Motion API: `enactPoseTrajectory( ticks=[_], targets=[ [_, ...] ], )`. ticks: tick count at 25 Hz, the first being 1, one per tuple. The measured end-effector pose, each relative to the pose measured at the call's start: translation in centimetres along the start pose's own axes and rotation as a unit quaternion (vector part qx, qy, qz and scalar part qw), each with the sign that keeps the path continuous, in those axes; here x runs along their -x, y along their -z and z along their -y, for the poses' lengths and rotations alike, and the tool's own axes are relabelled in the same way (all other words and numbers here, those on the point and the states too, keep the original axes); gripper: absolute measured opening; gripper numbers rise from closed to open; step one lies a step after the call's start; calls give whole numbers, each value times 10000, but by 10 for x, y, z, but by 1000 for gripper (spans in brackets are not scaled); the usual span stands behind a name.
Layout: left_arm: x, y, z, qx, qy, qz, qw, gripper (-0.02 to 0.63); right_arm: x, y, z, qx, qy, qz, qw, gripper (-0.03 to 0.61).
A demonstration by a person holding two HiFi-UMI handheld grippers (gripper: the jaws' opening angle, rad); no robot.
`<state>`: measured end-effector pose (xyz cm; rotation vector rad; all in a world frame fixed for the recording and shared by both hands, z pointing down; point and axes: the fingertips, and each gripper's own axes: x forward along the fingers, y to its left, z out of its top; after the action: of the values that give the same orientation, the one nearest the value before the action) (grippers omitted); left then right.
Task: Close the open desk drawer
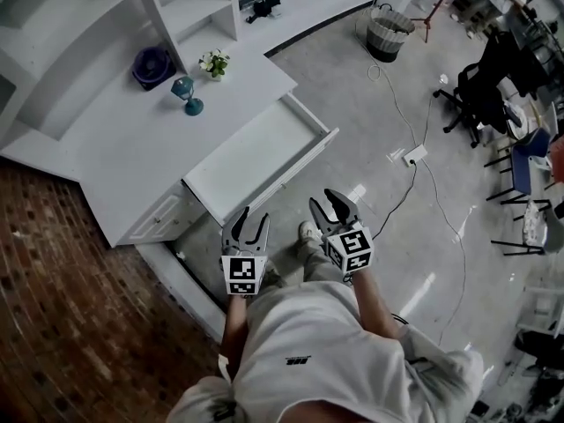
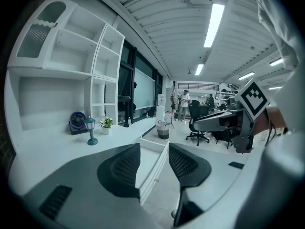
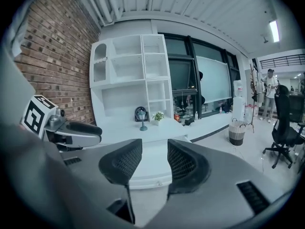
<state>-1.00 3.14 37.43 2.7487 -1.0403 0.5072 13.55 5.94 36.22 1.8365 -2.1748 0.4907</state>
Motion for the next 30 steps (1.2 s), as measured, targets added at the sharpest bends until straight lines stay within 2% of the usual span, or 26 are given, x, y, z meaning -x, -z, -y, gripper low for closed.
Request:
enactPoseTrajectory(
  ticks=[4,11,21,30],
  targets=[
    [-27,3,1,91,-243,-160,9995,198,-22,-1,17,-11,-334,-154,9993,149],
    [-70,15,4,395,-774,-430,9953,189,-63,35,51,-51,-930,-623,9937,149],
    [-108,47,8,975,-1488,-747,9812,181,-108,80,76,48,-1657,-1195,9789,149],
    [-117,94,-2,1384,-1897,-1042,9664,161,-141,123,68,202,-1899,-1611,9683,149]
  ],
)
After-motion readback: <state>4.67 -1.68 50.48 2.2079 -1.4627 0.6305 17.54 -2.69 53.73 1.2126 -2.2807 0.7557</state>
